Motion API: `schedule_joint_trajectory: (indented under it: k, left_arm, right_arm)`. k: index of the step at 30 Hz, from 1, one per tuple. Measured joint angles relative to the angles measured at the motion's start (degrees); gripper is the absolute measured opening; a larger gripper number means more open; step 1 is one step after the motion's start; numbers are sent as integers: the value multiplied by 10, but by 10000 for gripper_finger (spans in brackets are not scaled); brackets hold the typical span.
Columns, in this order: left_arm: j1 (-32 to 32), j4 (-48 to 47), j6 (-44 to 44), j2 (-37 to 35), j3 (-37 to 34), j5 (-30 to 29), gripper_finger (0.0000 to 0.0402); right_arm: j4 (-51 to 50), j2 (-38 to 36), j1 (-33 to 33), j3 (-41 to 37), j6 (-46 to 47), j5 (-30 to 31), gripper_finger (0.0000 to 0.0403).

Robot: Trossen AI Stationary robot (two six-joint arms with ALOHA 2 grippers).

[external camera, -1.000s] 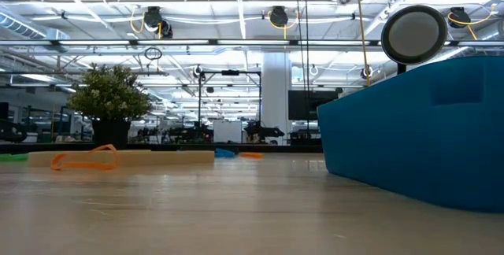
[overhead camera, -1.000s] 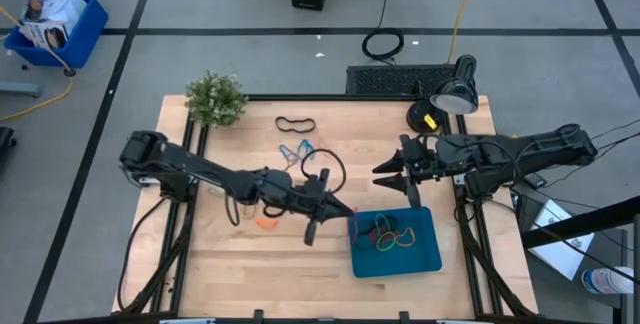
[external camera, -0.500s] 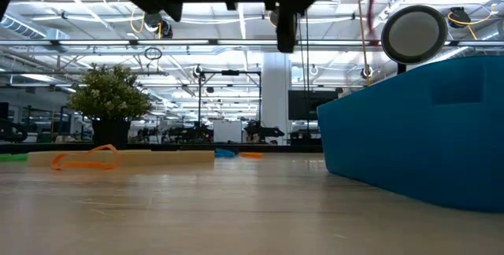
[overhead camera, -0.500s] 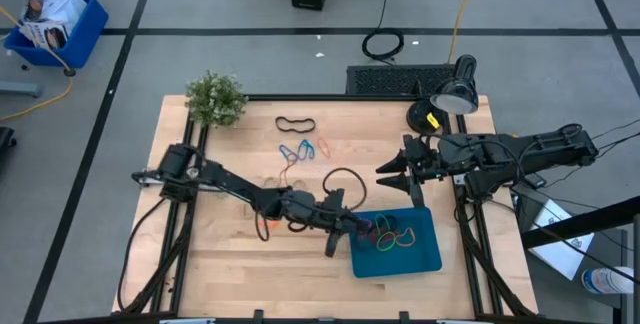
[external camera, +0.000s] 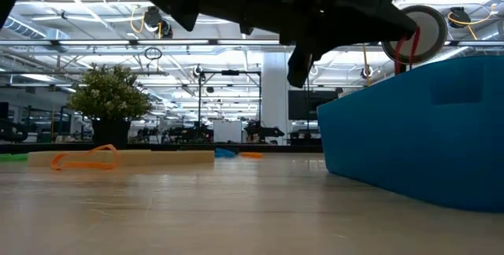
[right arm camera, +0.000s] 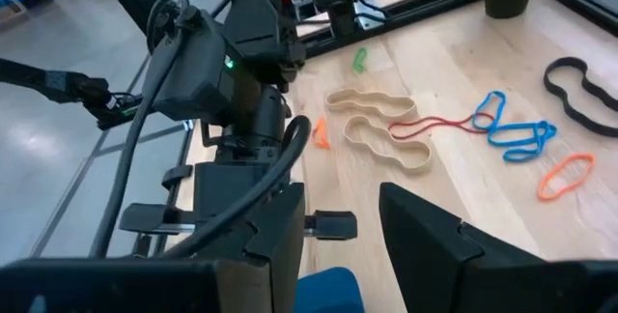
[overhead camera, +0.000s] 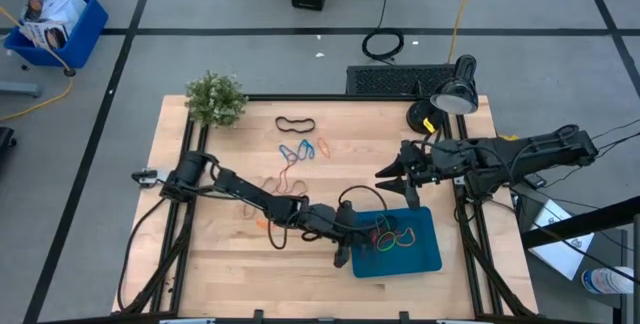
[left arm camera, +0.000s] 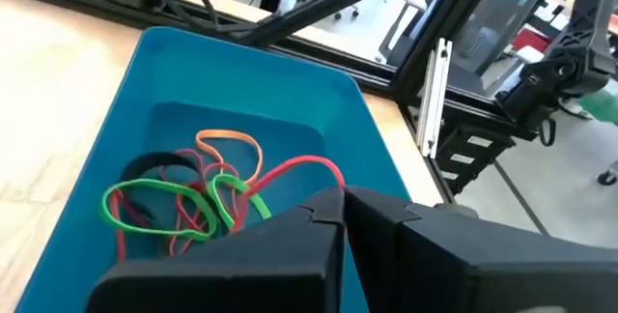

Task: Pick and place rubber bands into bin
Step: Put the red rubber band into the blue bin, then put the light brown rubber band into the blue bin

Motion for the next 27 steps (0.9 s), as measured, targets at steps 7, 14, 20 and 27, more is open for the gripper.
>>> schedule_joint_trajectory:
  k: [7,14,20,27]
  left_arm:
    - [0,-15,-2,0,0,-4,12]
    - [3,-29,-14,-1,0,-4,7]
    - [4,-24,-11,-1,0,-4,40]
    - [4,-20,-27,-1,0,-4,77]
  right_arm:
    - [14,0,0,-3,4,0,130]
    - [25,0,0,-4,4,0,130]
    - [25,0,0,-4,5,0,130]
    - [24,0,0,-4,8,0,130]
